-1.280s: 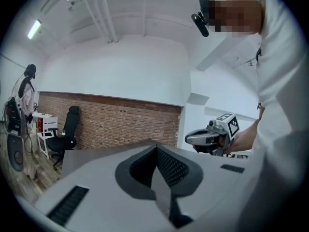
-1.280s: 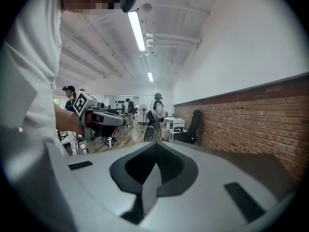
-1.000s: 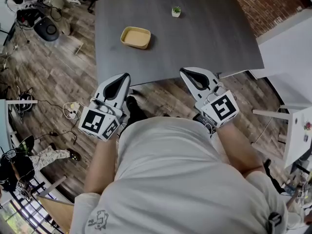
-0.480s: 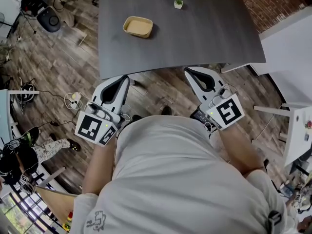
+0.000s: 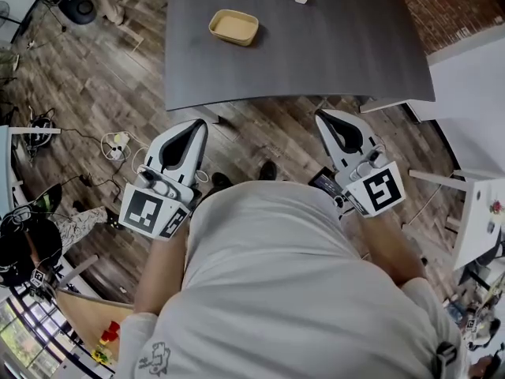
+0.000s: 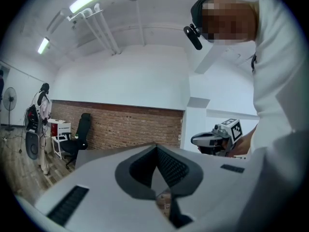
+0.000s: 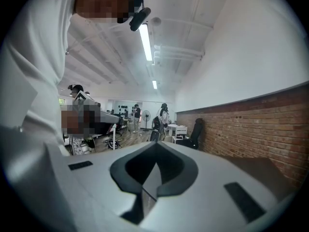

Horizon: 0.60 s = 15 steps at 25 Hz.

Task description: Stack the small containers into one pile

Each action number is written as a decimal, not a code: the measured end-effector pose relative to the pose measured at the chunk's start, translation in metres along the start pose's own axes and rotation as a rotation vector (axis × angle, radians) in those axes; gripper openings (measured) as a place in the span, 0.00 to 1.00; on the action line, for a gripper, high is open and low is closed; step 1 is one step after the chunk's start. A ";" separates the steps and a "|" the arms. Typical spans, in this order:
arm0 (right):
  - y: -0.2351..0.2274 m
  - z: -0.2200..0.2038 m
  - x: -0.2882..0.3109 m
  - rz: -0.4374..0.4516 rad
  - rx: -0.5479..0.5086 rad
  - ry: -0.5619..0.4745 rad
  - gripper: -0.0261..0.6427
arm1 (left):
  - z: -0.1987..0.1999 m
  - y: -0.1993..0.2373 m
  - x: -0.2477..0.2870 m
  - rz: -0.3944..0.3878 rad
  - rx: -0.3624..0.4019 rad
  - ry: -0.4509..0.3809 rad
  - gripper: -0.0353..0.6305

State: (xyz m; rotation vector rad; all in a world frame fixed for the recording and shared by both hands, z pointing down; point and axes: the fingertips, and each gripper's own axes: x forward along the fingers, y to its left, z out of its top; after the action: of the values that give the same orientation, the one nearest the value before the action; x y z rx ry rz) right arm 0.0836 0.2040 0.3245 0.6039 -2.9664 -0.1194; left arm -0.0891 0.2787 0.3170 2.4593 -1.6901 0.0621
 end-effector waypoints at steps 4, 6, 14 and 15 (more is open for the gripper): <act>0.000 -0.001 -0.005 0.005 -0.010 0.010 0.05 | -0.002 -0.005 -0.001 0.002 -0.006 -0.012 0.07; 0.002 -0.001 -0.007 0.007 -0.026 0.013 0.05 | -0.002 -0.007 0.000 0.000 -0.007 -0.018 0.07; -0.007 0.000 -0.015 -0.006 -0.034 0.010 0.05 | 0.000 -0.016 0.011 -0.013 -0.006 -0.024 0.07; -0.008 0.000 -0.017 -0.009 -0.036 0.011 0.05 | 0.000 -0.017 0.013 -0.016 -0.008 -0.023 0.07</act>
State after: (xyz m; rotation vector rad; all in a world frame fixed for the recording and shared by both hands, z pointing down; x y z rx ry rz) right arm 0.1018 0.2033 0.3217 0.6119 -2.9442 -0.1686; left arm -0.0683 0.2731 0.3170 2.4771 -1.6761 0.0252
